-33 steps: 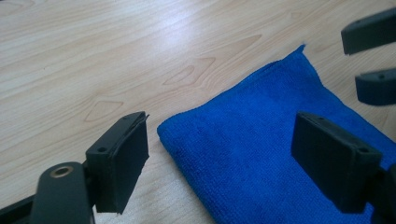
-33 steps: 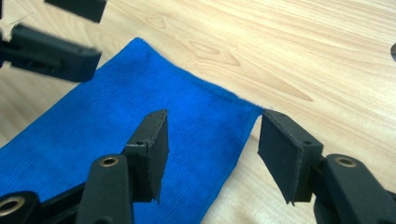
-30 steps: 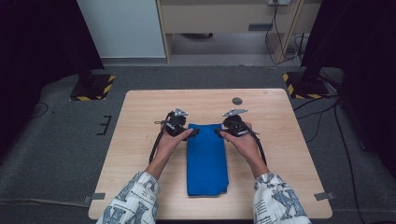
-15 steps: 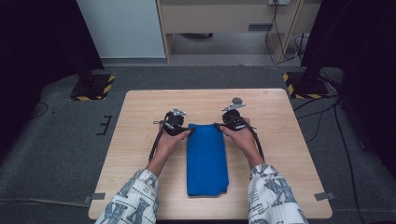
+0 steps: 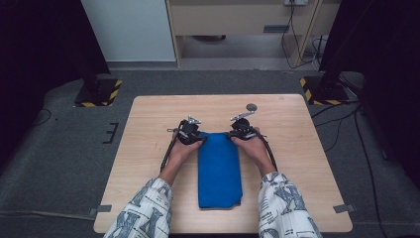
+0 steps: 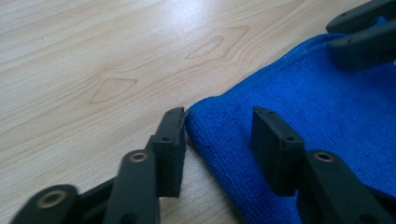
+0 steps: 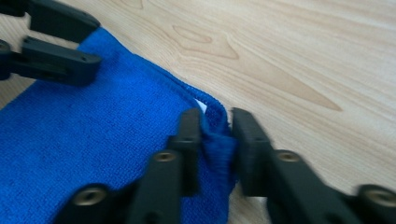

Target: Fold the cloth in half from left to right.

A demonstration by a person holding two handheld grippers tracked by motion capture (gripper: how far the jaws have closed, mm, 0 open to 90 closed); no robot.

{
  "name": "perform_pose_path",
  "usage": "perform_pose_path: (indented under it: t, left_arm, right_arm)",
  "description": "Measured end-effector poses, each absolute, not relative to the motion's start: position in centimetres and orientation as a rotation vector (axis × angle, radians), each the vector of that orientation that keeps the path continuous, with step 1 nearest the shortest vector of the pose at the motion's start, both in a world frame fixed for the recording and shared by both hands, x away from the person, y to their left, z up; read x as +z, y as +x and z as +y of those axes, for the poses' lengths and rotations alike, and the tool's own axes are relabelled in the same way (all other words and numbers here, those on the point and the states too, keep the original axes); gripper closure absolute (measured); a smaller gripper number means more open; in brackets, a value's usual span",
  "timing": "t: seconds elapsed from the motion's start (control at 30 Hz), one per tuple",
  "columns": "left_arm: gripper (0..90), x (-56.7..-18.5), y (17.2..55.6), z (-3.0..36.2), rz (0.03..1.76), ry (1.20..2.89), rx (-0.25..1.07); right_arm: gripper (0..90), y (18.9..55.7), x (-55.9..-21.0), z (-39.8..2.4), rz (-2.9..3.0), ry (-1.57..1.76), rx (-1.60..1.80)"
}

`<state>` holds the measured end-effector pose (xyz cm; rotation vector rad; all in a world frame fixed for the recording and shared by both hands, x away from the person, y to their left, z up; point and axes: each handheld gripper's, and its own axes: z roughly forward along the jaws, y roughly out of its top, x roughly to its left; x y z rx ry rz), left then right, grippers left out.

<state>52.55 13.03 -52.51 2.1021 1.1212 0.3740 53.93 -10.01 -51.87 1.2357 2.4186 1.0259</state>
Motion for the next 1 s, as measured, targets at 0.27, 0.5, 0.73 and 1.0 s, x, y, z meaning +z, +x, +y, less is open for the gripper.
perform_pose_path:
  t: [0.27,0.5,0.73,1.0]
  left_arm:
    - [79.6,-52.5,52.6,12.8,1.109,2.072,0.352]
    - [86.5,-51.0,51.9,12.5,1.077,2.027,0.356]
    - [86.6,-49.1,51.6,12.6,1.051,1.976,0.373]
    - [86.9,-47.8,51.5,12.3,1.030,1.944,0.402]
  right_arm:
    - [86.9,53.2,-51.2,-10.6,2.399,1.225,1.097]
    - [87.1,52.3,-49.8,-11.2,2.369,1.209,1.132]
    - [87.1,51.7,-48.4,-12.0,2.326,1.218,1.212]
    - [87.1,51.8,-47.3,-12.7,2.292,1.203,1.222]
